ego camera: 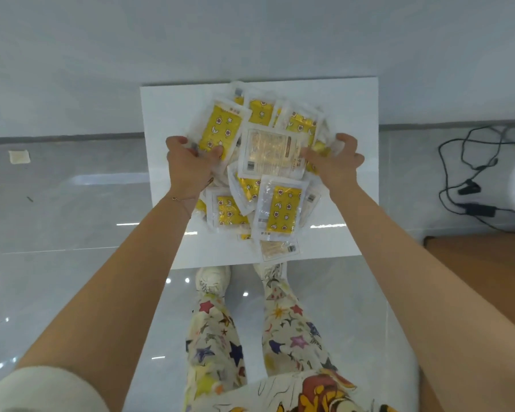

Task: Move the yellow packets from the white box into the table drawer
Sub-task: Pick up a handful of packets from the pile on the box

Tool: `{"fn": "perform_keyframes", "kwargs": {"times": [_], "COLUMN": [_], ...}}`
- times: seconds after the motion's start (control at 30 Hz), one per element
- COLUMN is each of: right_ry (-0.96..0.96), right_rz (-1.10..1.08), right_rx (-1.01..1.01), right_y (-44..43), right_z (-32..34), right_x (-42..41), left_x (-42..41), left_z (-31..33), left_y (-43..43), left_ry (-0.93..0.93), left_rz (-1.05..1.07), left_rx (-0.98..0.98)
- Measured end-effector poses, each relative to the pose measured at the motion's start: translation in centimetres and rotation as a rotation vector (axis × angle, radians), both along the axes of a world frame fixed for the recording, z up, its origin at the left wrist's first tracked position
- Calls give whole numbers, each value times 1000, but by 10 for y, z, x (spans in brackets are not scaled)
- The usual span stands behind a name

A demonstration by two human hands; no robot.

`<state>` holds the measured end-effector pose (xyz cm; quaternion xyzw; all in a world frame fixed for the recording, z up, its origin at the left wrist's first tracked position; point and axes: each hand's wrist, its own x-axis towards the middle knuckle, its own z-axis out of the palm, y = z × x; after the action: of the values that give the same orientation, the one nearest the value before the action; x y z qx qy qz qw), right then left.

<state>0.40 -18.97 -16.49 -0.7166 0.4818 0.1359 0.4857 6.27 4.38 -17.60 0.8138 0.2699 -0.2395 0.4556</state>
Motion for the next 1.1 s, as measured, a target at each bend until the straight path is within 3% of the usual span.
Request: {"fn": "perform_keyframes", "kwargs": {"times": [0.1,0.27,0.43,0.5,0.6,0.67,0.73,0.87,1.1], "right_ry": [-44,-99,-116,-98,61,61,-3,-180,-316], "right_rz": [-59,-130,-118,-48,247,287,259,87,-302], "right_rx": [2,-11,-90,-188,-441,-491,-439,-120,-53], "right_y": [-3,-4,3,7,14,17,18,18,0], "right_z": [-3,-6,-2,-2,-1,0,-1,2,13], "right_x": [-11,-20,-24,-20,-13,-8,-4,-2,-13], "left_x": [3,6,8,9,7,4,-1,-13,-10], "left_z": [-1,3,3,3,6,7,8,7,8], "left_y": [3,2,2,1,-7,-15,-20,-19,-11], "left_ry": [-5,-58,-108,-132,-174,-215,-263,-330,-276], "left_rz": [-19,-144,-317,-411,-457,-453,-451,-469,-571], "left_rx": [8,212,230,252,236,222,234,244,339]}}
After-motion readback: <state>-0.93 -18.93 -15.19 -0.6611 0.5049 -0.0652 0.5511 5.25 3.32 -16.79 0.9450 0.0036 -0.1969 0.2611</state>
